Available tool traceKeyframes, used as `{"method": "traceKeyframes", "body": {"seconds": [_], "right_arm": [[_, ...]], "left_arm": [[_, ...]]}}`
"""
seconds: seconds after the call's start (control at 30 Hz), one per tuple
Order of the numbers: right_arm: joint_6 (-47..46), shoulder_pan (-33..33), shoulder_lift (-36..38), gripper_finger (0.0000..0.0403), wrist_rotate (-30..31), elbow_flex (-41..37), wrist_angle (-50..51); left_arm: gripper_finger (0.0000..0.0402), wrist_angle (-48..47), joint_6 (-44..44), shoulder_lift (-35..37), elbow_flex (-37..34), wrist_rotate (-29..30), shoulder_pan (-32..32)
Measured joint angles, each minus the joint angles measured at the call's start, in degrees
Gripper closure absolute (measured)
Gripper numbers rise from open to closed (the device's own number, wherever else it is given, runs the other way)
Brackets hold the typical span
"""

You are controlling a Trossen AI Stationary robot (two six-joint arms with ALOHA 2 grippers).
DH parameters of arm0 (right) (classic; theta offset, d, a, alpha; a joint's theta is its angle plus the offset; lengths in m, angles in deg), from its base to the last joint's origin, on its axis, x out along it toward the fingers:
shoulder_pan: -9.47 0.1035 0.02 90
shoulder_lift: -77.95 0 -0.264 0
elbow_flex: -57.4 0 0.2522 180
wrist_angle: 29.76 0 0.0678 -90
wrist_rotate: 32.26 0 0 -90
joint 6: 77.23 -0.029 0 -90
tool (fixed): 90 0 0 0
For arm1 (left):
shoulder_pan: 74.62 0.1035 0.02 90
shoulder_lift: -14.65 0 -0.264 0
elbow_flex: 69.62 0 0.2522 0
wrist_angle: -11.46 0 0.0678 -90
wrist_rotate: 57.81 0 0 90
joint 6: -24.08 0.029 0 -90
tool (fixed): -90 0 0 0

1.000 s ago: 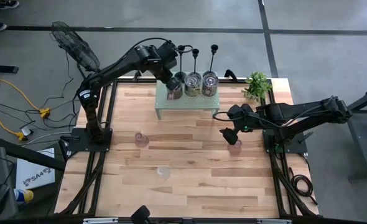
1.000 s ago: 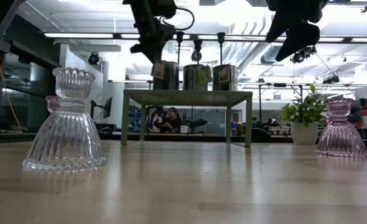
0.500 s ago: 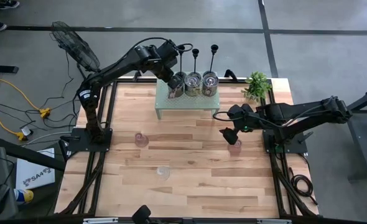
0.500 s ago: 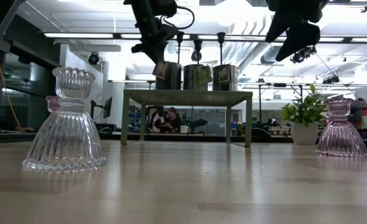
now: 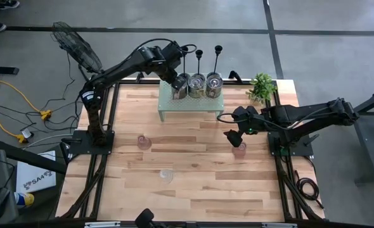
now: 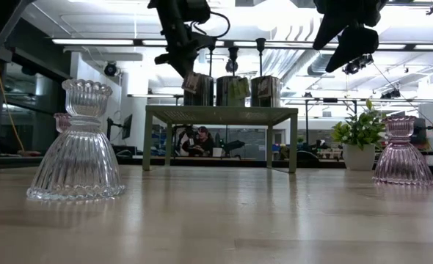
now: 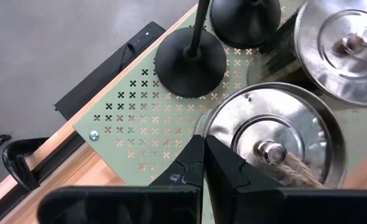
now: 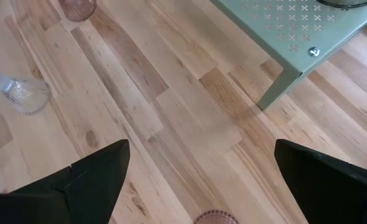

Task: Pick & Place candle stick holders
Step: Put the silver scented candle on the shelf aligned with the silver scented candles

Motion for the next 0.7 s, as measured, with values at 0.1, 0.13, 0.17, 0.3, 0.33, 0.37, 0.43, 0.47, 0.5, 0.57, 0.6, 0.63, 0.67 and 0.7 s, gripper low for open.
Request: {"method": "traceKeyframes", "body": {"seconds": [0.1, 0.13, 0.17, 0.3, 0.33, 0.37, 0.43, 0.47, 0.5, 0.57, 0.6, 0.63, 0.67, 0.7], "right_arm": [[-0.53, 0.0, 0.0, 0.0011, -0.11, 0.0, 0.06], [-0.57, -0.01, 0.0, 0.0011, -0.21, 0.0, 0.1], [-0.58, -0.01, 0.0, 0.0011, -0.25, 0.0, 0.16], [-0.58, -0.02, 0.0, 0.0011, -0.37, 0.0, 0.2], [-0.58, 0.0, 0.0, 0.0011, -0.37, 0.0, 0.2], [-0.58, 0.0, 0.0, 0.0011, -0.37, 0.0, 0.21], [-0.58, -0.01, 0.0, 0.0011, -0.37, 0.0, 0.22], [-0.58, -0.02, 0.0, 0.0011, -0.37, 0.0, 0.22], [-0.58, -0.02, 0.0, 0.0011, -0.38, 0.0, 0.23], [-0.58, -0.01, 0.0, 0.0011, -0.39, 0.0, 0.24], [-0.58, -0.02, 0.0, 0.0011, -0.39, 0.0, 0.24], [-0.58, 0.0, 0.0, 0.0011, -0.39, 0.0, 0.26], [-0.58, -0.01, 0.0, 0.0011, -0.39, 0.0, 0.26], [-0.58, -0.02, 0.0, 0.0011, -0.39, 0.0, 0.26]], "left_arm": [[0.0401, -0.13, 0.0, -0.1, 0.02, 0.31, 0.04], [0.0401, -0.02, 0.12, -0.16, 0.02, 0.44, 0.01], [0.0401, 0.35, 0.13, -0.29, 0.02, 0.7, -0.14], [0.0401, 0.22, -0.04, -0.39, 0.04, 1.95, -0.33], [0.0401, 0.18, -0.04, -0.39, 0.04, 1.97, -0.32], [0.0401, 0.18, -0.05, -0.39, 0.04, 1.95, -0.31], [0.0401, 0.19, -0.05, -0.39, 0.04, 1.91, -0.31], [0.0401, 0.16, -0.04, -0.39, 0.04, 1.91, -0.31], [0.0401, 0.14, -0.04, -0.39, 0.04, 1.88, -0.31], [0.0398, 0.09, -0.04, -0.39, 0.04, 1.76, -0.31], [0.0395, 0.04, -0.04, -0.39, 0.04, 1.69, -0.31], [0.0391, -0.03, -0.04, -0.39, 0.04, 1.67, -0.31], [0.0386, -0.19, -0.04, -0.39, 0.04, 1.67, -0.31], [0.038, -0.3, -0.04, -0.41, 0.04, 1.67, -0.31]]}}
